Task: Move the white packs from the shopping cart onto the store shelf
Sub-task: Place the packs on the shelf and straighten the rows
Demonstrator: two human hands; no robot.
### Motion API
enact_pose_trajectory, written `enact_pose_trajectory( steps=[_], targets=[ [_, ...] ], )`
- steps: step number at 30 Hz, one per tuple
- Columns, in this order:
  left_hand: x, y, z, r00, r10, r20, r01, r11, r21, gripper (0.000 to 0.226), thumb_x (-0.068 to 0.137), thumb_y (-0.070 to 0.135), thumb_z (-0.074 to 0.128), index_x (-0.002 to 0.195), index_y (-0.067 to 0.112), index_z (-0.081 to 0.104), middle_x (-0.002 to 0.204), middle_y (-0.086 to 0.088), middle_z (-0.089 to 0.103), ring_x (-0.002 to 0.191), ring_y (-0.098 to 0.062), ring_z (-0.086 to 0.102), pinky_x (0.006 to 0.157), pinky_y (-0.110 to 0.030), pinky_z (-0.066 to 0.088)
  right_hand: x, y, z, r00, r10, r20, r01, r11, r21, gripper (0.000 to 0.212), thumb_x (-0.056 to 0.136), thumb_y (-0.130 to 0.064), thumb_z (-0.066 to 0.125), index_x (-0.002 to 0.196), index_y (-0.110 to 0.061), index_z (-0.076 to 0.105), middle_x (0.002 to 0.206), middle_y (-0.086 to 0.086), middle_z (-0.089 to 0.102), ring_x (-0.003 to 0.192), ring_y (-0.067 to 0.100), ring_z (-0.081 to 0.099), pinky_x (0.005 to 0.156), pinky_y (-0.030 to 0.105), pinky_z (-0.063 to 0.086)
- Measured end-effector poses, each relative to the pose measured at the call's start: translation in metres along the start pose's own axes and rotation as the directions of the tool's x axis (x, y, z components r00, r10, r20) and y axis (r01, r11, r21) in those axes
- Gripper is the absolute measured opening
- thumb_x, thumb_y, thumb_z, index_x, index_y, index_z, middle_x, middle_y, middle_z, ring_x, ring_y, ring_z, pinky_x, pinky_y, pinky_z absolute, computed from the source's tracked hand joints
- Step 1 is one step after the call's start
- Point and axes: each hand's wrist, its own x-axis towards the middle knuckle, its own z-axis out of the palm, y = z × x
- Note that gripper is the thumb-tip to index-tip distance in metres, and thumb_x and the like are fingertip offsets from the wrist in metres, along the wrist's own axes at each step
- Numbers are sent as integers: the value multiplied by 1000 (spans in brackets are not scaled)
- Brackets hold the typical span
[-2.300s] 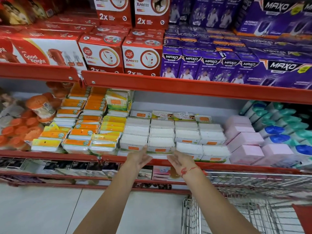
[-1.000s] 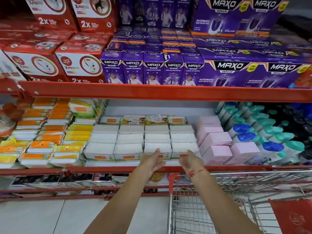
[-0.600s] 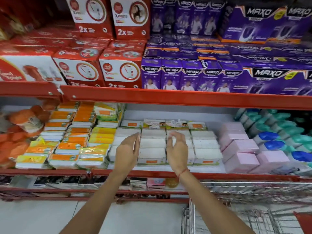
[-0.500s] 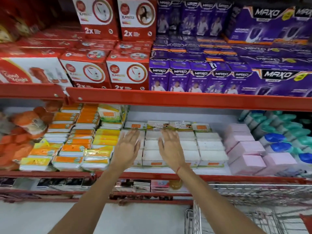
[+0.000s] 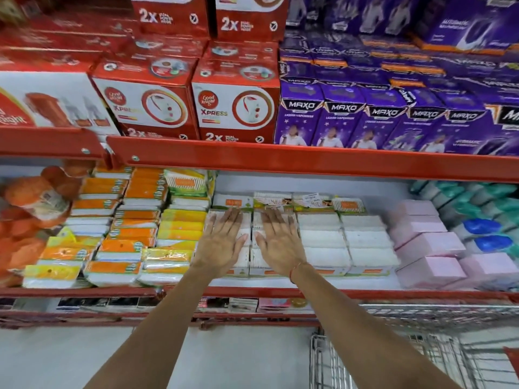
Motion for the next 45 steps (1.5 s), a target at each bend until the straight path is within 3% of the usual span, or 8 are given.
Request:
enact_pose_trajectory(
  steps=[7,16,21,26,31,37,43,45],
  targets=[
    [0,4,0,999,-37,4,37,998,-47,74,97,45,-4,142,4,38,149,-9,43,141,-22,35,115,-42,10,2,1,2,1000,18,-15,-18,1000,-15,71,90,-49,-1,151,-13,5,161,3,4,148,16,-3,122,43,-5],
    [3,11,-6,997,-69,-40,67,997,-47,84,91,58,-8,147,9,29,154,-6,34,146,-19,24,116,-42,-1,-5,13,-9,997,-44,-58,45,999,24,83,82,-59,-11,151,-14,1,161,2,-6,147,14,-13,120,39,-10],
    [27,71,-22,999,-31,-35,26,990,-140,87,83,62,-18,152,14,5,162,-1,5,149,-13,-2,122,-45,-2,-22,76,-27,993,46,-112,-41,998,46,78,85,-58,-13,150,-17,-3,160,1,-10,147,15,-13,122,42,-3],
    [68,149,-26,998,62,-31,-66,981,-185,78,87,50,-4,151,9,13,161,-5,10,149,-17,2,120,-38,-9,-34,163,-54,971,199,-136,-204,979,-28,75,85,-48,-2,150,-14,12,160,4,13,148,17,6,122,42,6],
    [85,202,-9,995,84,53,-70,972,-225,71,92,47,2,151,8,10,162,-7,4,149,-19,1,120,-37,-7,-54,216,-55,978,206,-21,-207,976,-66,78,82,-50,-5,150,-12,5,161,4,4,148,14,-4,122,42,-2],
    [84,207,2,992,54,110,-33,981,-189,84,80,50,-14,151,10,2,162,-6,-2,149,-18,-5,122,-38,-5,-55,215,-36,985,159,-69,-164,983,-78,76,85,-46,-2,149,-7,11,160,8,7,148,20,0,120,40,-3],
    [84,208,2,986,21,165,7,986,-166,72,94,51,-5,151,9,0,162,-6,-4,149,-18,-8,122,-40,-8,-56,209,-43,991,128,-32,-130,990,-60,82,80,-49,-11,150,-8,1,161,7,-2,148,18,-5,120,33,-7],
    [78,206,-3,987,17,160,15,980,-200,82,85,56,-15,151,9,0,162,-5,-3,149,-18,-8,122,-40,-8,-60,205,-46,993,118,-7,-118,991,-61,83,79,-50,-12,150,-8,0,161,8,-3,148,19,-6,119,33,-8]
  ],
)
